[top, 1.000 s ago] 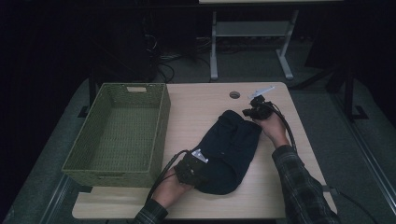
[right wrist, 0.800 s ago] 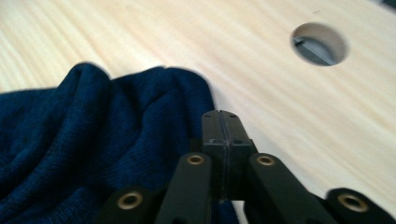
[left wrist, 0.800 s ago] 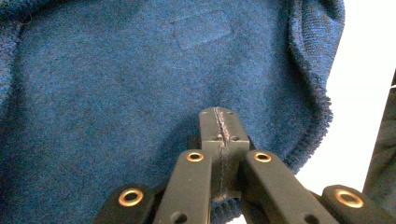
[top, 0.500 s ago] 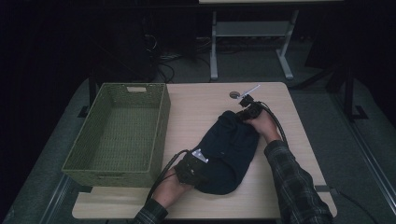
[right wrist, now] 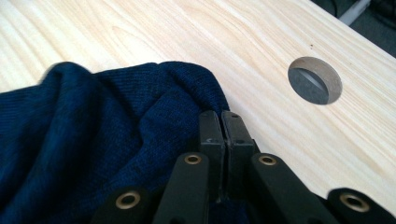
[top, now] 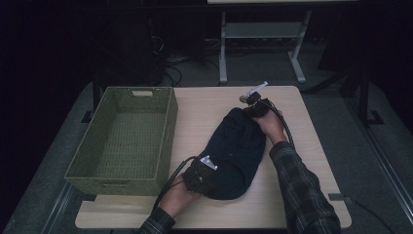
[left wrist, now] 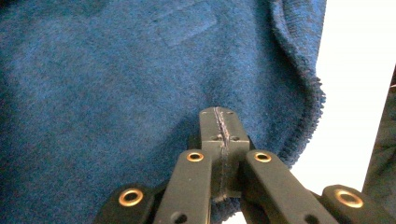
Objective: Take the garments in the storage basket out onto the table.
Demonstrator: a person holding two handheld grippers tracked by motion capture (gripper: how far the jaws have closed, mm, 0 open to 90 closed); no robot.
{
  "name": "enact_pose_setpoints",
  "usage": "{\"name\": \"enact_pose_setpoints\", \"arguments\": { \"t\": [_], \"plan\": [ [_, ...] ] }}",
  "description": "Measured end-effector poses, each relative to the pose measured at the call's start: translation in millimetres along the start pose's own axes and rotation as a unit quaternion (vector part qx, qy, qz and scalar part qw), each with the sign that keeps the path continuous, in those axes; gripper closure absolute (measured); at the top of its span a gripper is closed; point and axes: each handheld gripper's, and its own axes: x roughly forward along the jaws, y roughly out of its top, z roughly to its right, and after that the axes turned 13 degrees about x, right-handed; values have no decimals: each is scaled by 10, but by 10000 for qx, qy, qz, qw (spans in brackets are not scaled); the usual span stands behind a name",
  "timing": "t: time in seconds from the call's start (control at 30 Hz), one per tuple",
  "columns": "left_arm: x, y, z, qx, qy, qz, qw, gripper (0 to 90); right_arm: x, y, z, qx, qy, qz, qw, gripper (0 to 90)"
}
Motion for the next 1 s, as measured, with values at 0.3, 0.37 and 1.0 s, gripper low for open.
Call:
{"name": "enact_pose_setpoints", "arguments": {
  "t": [0.3,0.37,1.0],
  "plan": [
    [10,10,1,21,14,32,10000,900,377,91,-108,15,-383,-252,9990,864],
    [10,12,1,29,11,27,10000,900,352,78,-112,94,-318,-147,9993,770],
    [13,18,-7,32,0,1,10000,900,-842,-405,-283,318,466,236,9981,900]
  ]
}}
